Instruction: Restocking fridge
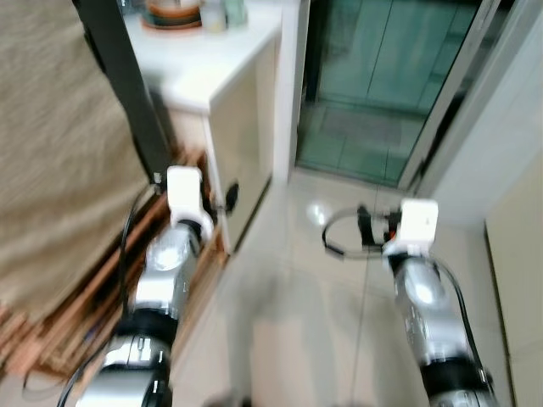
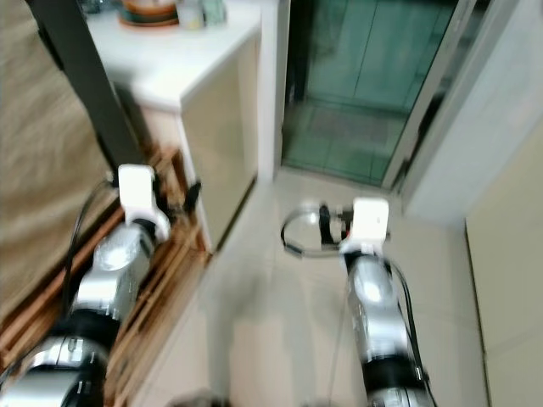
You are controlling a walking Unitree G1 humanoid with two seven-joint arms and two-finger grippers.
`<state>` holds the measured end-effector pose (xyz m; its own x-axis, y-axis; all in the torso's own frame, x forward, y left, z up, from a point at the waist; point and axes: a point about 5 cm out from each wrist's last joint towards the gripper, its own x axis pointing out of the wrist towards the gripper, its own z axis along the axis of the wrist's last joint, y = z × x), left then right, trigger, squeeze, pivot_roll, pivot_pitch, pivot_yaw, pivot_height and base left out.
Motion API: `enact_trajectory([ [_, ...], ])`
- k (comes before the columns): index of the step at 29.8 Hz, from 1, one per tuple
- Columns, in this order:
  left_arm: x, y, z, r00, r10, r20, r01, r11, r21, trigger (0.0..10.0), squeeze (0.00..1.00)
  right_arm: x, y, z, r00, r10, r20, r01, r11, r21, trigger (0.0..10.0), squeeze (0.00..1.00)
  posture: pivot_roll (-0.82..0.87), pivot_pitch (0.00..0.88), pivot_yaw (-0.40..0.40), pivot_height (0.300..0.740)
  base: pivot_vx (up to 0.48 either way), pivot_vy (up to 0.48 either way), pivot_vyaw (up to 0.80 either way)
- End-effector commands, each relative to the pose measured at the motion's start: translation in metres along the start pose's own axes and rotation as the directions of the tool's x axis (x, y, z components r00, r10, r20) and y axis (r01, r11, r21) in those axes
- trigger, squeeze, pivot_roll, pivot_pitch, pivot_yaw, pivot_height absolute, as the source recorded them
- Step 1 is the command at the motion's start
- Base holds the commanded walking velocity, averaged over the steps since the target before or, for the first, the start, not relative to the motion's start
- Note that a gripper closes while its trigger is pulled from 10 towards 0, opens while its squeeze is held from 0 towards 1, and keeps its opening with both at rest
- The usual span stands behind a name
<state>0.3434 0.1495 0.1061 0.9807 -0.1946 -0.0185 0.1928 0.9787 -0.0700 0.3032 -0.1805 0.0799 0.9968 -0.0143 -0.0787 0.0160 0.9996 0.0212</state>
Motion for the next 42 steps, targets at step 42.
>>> enact_trajectory([
  [42,-0.001,-0.013,0.027,0.983,-0.068,0.17,0.057,0.996,0.072,10.0,0.0,-0.005,-0.016,0.021,0.989,-0.093,0.115,0.094,0.996,-0.009,10.0,0.0,-0.08,0.0,0.046,0.74,-0.197,0.087,0.0],
])
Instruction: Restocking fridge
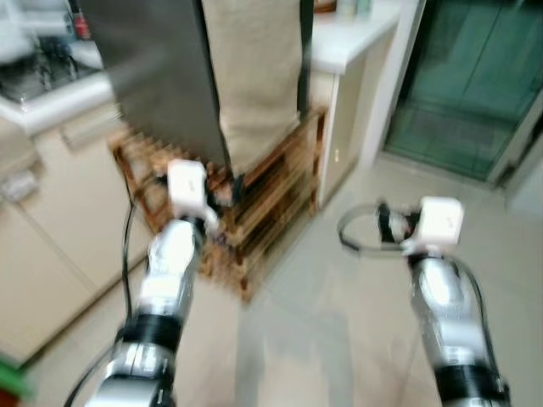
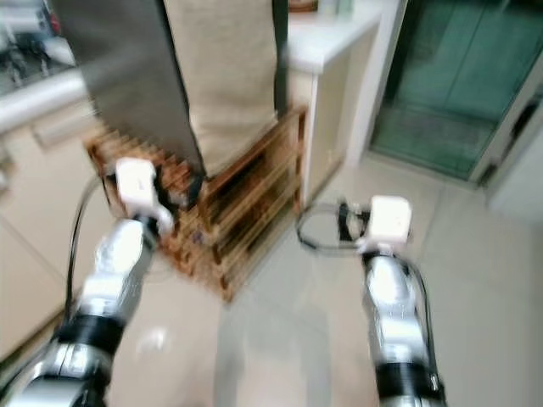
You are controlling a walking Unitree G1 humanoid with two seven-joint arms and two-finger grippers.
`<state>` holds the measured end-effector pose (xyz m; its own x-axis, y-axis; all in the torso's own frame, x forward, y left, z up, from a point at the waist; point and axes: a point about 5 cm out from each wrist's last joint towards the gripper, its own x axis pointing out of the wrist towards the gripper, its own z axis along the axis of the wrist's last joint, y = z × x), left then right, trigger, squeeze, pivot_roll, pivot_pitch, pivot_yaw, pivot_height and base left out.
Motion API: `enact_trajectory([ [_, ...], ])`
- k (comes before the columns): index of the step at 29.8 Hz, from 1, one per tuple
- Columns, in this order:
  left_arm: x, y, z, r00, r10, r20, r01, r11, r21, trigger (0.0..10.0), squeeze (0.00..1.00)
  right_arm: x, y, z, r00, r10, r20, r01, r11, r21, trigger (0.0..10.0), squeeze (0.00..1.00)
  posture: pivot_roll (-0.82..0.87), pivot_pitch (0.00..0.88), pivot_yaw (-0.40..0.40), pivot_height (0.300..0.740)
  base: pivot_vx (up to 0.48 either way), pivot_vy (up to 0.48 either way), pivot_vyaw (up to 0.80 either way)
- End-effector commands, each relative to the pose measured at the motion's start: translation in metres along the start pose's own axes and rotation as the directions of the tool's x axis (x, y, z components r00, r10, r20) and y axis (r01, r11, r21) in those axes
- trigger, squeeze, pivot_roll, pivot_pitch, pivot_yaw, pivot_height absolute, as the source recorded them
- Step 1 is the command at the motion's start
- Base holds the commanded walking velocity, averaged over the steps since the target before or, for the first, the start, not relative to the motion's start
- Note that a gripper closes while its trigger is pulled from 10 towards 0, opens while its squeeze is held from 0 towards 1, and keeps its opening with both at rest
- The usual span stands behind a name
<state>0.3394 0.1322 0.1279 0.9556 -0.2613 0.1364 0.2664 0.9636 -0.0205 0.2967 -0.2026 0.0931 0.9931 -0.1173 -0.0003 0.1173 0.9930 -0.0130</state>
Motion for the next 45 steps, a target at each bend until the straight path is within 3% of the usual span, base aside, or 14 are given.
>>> enact_trajectory([
  [1,0.002,0.007,0.009,0.999,0.013,0.029,-0.014,1.0,0.022,10.0,0.0,0.002,0.007,0.008,0.999,0.009,0.034,-0.009,1.0,0.016,10.0,0.0,-0.08,0.0,0.047,0.74,0.0,0.454,0.0],
  [9,0.002,0.01,0.01,0.999,0.044,0.031,-0.044,0.999,-0.02,10.0,0.0,0.003,0.009,0.008,0.999,0.017,0.034,-0.017,1.0,0.001,10.0,0.0,-0.08,0.0,0.047,0.74,0.0,0.455,0.0],
  [13,0.003,0.006,0.01,1.0,0.015,0.017,-0.015,0.998,0.053,10.0,0.0,0.003,0.009,0.007,0.999,0.017,0.028,-0.017,1.0,-0.008,10.0,0.0,-0.08,0.0,0.046,0.74,0.131,0.434,0.0],
  [26,0.005,0.003,0.005,0.999,0.036,-0.016,-0.035,0.999,0.031,10.0,0.0,0.003,0.009,0.007,1.0,0.014,0.021,-0.013,1.0,-0.015,10.0,0.0,-0.09,0.0,0.051,0.74,0.126,0.118,-0.53],
  [29,0.008,0.007,0.016,0.997,0.079,0.019,-0.079,0.997,0.006,10.0,0.0,0.004,0.011,0.031,0.993,0.019,0.114,-0.01,0.997,-0.074,10.0,0.0,-0.09,0.0,0.054,0.74,0.0,0.0,0.0],
  [31,0.006,0.009,0.023,0.997,0.076,0.021,-0.077,0.996,0.04,10.0,0.0,0.0,0.01,0.044,0.987,0.005,0.162,0.007,0.998,-0.07,10.0,0.0,-0.09,0.0,0.054,0.74,0.0,0.0,0.0],
  [34,-0.007,0.014,0.026,0.998,0.062,-0.001,-0.062,0.997,0.056,10.0,0.0,-0.017,0.003,0.042,0.989,-0.034,0.144,0.043,0.997,-0.059,10.0,0.0,-0.08,0.0,0.052,0.74,0.0,0.0,0.0],
  [36,-0.029,0.021,0.026,0.999,0.041,-0.03,-0.04,0.998,0.058,10.0,0.0,-0.042,-0.009,0.026,0.995,-0.069,0.075,0.074,0.995,-0.067,10.0,0.0,-0.06,0.0,0.045,0.74,0.0,0.0,0.0],
  [38,-0.061,0.029,0.028,0.997,0.075,-0.012,-0.075,0.997,0.003,10.0,0.0,-0.074,-0.025,0.009,0.996,-0.082,0.015,0.083,0.992,-0.098,10.0,0.0,-0.05,0.0,0.038,0.74,0.0,0.0,0.0],
  [40,-0.08,0.031,0.031,0.993,0.112,0.033,-0.112,0.994,-0.009,10.0,0.0,-0.09,-0.032,0.008,0.996,-0.085,0.015,0.086,0.99,-0.108,10.0,0.0,-0.04,0.0,0.032,0.74,0.0,0.0,0.0],
  [44,-0.085,0.028,0.03,0.981,0.185,0.05,-0.184,0.982,-0.04,10.0,0.0,-0.09,-0.032,0.019,0.994,-0.083,0.073,0.09,0.992,-0.094,10.0,0.0,-0.05,0.0,0.022,0.74,0.0,0.0,0.0],
  [45,-0.079,0.019,0.03,0.982,0.183,0.048,-0.18,0.982,-0.058,10.0,0.0,-0.083,-0.027,0.025,0.992,-0.078,0.103,0.086,0.993,-0.082,10.0,0.0,-0.05,0.0,0.02,0.74,0.0,0.0,0.0],
])
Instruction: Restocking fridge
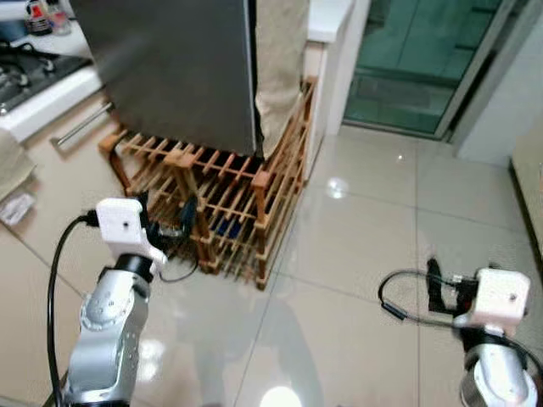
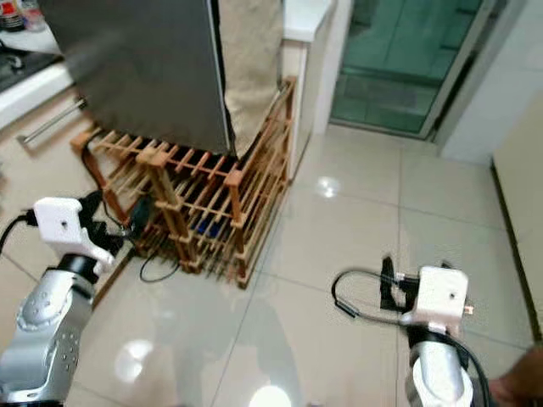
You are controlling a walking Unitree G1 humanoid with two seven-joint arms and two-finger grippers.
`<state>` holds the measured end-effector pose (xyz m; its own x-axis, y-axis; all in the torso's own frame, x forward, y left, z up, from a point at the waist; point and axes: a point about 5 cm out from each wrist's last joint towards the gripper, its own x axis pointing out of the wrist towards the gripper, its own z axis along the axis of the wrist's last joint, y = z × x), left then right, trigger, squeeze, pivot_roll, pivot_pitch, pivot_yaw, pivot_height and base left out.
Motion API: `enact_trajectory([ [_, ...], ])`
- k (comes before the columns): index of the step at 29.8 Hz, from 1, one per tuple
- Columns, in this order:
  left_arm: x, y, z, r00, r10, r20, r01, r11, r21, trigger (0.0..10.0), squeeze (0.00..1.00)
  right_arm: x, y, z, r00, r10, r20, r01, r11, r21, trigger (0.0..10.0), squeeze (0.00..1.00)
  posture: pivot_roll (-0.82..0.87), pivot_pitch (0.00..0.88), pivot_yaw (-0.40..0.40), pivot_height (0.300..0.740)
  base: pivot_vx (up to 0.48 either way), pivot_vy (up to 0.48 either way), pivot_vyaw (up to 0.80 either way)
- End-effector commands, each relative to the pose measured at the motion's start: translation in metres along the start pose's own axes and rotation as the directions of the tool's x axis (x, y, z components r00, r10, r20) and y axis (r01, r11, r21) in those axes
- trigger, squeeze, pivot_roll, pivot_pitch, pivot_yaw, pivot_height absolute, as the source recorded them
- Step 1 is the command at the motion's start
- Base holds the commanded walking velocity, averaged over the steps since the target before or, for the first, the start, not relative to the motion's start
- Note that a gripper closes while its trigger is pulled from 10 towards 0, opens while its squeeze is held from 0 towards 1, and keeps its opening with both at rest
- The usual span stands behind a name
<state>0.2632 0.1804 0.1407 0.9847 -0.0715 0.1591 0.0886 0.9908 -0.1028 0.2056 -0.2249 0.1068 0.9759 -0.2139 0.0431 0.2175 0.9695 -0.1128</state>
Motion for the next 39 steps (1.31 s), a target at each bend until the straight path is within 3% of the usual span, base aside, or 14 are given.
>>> enact_trajectory([
  [1,0.003,-0.008,0.004,1.0,-0.008,0.018,0.008,1.0,0.0,10.0,0.0,0.005,0.005,0.013,0.998,0.014,0.063,-0.015,1.0,0.018,10.0,0.0,-0.05,0.0,0.02,0.74,0.0,0.0,0.0],
  [3,0.007,-0.015,0.007,0.999,-0.038,0.018,0.038,0.999,0.018,10.0,0.0,0.011,0.01,0.017,0.998,0.005,0.063,-0.007,1.0,0.029,10.0,0.0,-0.05,0.0,0.025,0.74,0.0,0.0,0.0],
  [7,0.013,-0.019,0.021,0.996,-0.078,0.037,0.079,0.996,-0.043,10.0,0.0,0.022,0.016,0.031,0.995,0.012,0.1,-0.018,0.998,0.061,10.0,0.0,-0.06,0.0,0.046,0.74,0.452,0.0,0.0],
  [13,0.023,-0.027,0.03,0.991,-0.103,0.079,0.106,0.994,-0.035,10.0,0.0,0.029,0.029,0.041,0.99,0.047,0.132,-0.057,0.996,0.075,10.0,0.0,-0.07,0.0,0.049,0.74,0.459,0.0,0.0],
  [39,0.026,-0.031,0.037,0.987,-0.118,0.108,0.122,0.992,-0.028,10.0,0.0,0.036,0.037,0.031,0.992,0.106,0.075,-0.11,0.992,0.057,10.0,0.0,-0.06,0.0,0.047,0.74,0.468,0.0,0.0],
])
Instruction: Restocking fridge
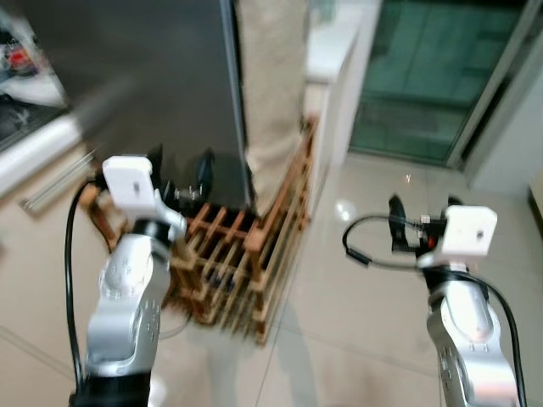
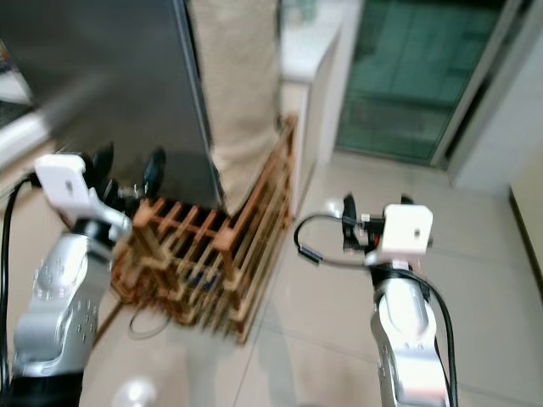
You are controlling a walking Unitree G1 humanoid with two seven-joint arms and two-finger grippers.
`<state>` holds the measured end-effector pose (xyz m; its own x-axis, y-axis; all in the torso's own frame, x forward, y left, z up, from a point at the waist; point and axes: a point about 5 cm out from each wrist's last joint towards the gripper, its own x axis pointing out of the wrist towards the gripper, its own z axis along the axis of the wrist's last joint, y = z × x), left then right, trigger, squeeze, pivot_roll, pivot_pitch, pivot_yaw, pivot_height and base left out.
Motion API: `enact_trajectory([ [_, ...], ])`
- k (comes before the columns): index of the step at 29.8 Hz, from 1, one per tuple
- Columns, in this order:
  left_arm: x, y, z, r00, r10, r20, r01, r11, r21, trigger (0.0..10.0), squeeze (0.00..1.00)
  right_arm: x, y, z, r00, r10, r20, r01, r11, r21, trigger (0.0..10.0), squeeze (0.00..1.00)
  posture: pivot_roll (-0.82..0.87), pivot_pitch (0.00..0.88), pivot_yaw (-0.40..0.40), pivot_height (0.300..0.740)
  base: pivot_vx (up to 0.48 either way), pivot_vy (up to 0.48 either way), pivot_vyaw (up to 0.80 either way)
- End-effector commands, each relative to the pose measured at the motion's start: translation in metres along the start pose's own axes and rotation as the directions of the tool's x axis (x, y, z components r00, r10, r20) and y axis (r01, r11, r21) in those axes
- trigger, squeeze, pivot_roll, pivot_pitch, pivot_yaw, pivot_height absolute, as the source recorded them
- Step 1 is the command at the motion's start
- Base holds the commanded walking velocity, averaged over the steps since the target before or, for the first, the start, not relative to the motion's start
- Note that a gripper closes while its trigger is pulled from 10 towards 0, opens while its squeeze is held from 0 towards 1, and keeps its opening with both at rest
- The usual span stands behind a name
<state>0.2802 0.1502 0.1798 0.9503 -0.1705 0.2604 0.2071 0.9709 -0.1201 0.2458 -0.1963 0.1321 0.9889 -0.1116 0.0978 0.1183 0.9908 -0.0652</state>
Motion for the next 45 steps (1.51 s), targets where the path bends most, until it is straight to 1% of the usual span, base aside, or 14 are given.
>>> enact_trajectory([
  [1,0.002,-0.002,0.005,1.0,-0.027,0.015,0.027,1.0,0.002,10.0,0.0,0.003,0.004,0.002,1.0,0.013,0.007,-0.014,1.0,0.007,10.0,0.0,-0.06,0.0,0.048,0.74,0.472,0.0,0.0],
  [4,0.002,-0.004,0.005,0.999,-0.046,0.017,0.046,0.999,-0.004,10.0,0.0,0.005,0.004,0.001,1.0,0.017,-0.001,-0.017,1.0,-0.001,10.0,0.0,-0.06,0.0,0.049,0.74,0.475,0.0,0.0],
  [12,0.007,-0.002,0.006,0.999,-0.03,0.027,0.03,0.999,0.014,10.0,0.0,0.009,0.003,-0.002,1.0,0.02,-0.002,-0.02,1.0,0.014,10.0,0.0,-0.06,0.0,0.052,0.74,0.0,0.0,-0.6],
  [14,0.017,0.007,0.005,1.0,0.007,0.009,-0.007,0.999,0.05,10.0,0.0,0.012,0.004,0.002,1.0,0.024,0.015,-0.024,1.0,0.018,10.0,0.0,-0.06,0.0,0.052,0.74,0.0,0.0,0.0],
  [15,0.017,0.007,0.005,1.0,0.007,0.009,-0.007,0.999,0.05,10.0,0.0,0.012,0.004,0.002,1.0,0.024,0.015,-0.024,1.0,0.018,10.0,0.0,-0.06,0.0,0.052,0.74,0.0,0.0,0.0],
  [16,0.027,0.014,0.01,0.999,0.031,0.016,-0.032,0.997,0.065,10.0,0.0,0.015,0.004,0.004,0.999,0.028,0.025,-0.028,1.0,0.012,10.0,0.0,-0.06,0.0,0.05,0.74,0.0,0.0,0.0],
  [18,0.03,0.015,0.012,0.999,0.038,0.021,-0.039,0.997,0.069,10.0,0.0,0.016,0.005,0.005,0.999,0.03,0.028,-0.031,0.999,0.011,10.0,0.0,-0.06,0.0,0.051,0.74,0.0,0.0,0.0],
  [22,0.045,0.018,0.02,0.998,0.045,0.052,-0.049,0.997,0.065,10.0,0.0,0.016,0.007,0.006,0.998,0.054,0.044,-0.054,0.999,-0.005,10.0,0.0,-0.07,0.0,0.05,0.74,0.0,0.0,0.0],
  [27,0.061,0.007,0.019,0.999,-0.005,0.037,0.004,1.0,0.026,10.0,0.0,0.018,0.008,0.005,0.998,0.049,0.04,-0.049,0.999,-0.001,10.0,0.0,-0.09,0.0,0.055,0.74,0.0,0.0,0.0],
  [28,0.061,0.007,0.019,0.999,-0.005,0.037,0.004,1.0,0.026,10.0,0.0,0.018,0.008,0.005,0.998,0.049,0.04,-0.049,0.999,-0.001,10.0,0.0,-0.09,0.0,0.055,0.74,0.0,0.0,0.0],
  [31,0.069,-0.007,0.014,0.997,-0.072,0.009,0.072,0.997,0.012,10.0,0.0,0.02,0.007,0.002,0.999,0.041,0.01,-0.041,0.999,-0.016,10.0,0.0,-0.09,0.0,0.06,0.74,0.0,0.0,-0.8],
  [32,0.069,-0.007,0.014,0.997,-0.072,0.009,0.072,0.997,0.012,10.0,0.0,0.02,0.007,0.002,0.999,0.041,0.01,-0.041,0.999,-0.016,10.0,0.0,-0.09,0.0,0.06,0.74,0.0,0.0,-0.8],
  [34,0.069,-0.016,0.005,0.994,-0.106,-0.041,0.105,0.994,-0.019,10.0,0.0,0.021,0.007,0.001,0.999,0.047,0.008,-0.047,0.999,-0.015,10.0,0.0,-0.1,0.0,0.068,0.74,0.0,0.0,-0.4],
  [45,0.059,-0.012,-0.006,0.992,-0.067,-0.108,0.058,0.995,-0.085,10.0,0.0,0.017,0.009,-0.002,0.998,0.059,-0.006,-0.059,0.998,-0.016,10.0,0.0,-0.09,0.0,0.057,0.74,0.0,0.0,0.0],
])
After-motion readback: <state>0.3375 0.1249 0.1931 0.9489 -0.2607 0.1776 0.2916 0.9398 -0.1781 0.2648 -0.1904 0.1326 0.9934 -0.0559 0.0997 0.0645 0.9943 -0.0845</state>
